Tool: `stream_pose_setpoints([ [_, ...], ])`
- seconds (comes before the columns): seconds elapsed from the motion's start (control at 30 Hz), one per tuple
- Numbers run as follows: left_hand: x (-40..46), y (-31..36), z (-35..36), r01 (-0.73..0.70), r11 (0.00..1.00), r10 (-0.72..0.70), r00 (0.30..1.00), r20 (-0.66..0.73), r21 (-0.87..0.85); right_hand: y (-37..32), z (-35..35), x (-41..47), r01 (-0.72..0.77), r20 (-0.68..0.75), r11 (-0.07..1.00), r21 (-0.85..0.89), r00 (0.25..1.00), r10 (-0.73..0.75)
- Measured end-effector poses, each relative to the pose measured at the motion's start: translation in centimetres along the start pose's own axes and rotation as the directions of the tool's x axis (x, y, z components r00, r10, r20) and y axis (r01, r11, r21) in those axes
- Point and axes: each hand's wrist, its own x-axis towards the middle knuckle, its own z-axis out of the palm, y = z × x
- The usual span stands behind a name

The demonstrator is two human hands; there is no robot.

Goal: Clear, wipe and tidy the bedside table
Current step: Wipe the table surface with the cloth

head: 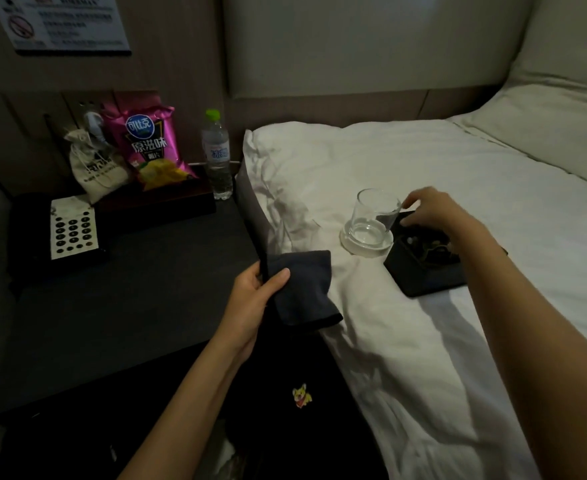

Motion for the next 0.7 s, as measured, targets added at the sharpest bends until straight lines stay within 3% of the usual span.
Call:
stream_pose_setpoints([
  [0.23, 0.5, -0.9, 0.7, 0.006, 0.999, -0.003, 0.998, 0.062, -0.048, -1.3, 0.3, 1.9, 0.115, 0.343, 0.963, -0.243, 0.939, -0.025],
  [0.33, 0.6, -0.9, 0.6, 0.012, 0.999, -0.008, 0.997, 0.074, -0.053, -1.4, 0.8, 2.1, 0.113, 0.383, 0.961, -0.253, 0.924, -0.008],
  [0.57, 0.5, -0.4, -0.4, 0.033, 0.998, -0.034, 0.999, -0.01, -0.048, -1.0, -0.1, 1.2, 0.083, 0.218, 0.988, -0.129, 0.974, -0.054],
  [0.7, 0.5, 0.2, -1.9, 0.039, 0.997, -0.039, 0.999, -0.007, -0.06, -1.1, -1.2, 1.5, 0.055, -0.038, 0.997, -0.047, 0.998, -0.056],
])
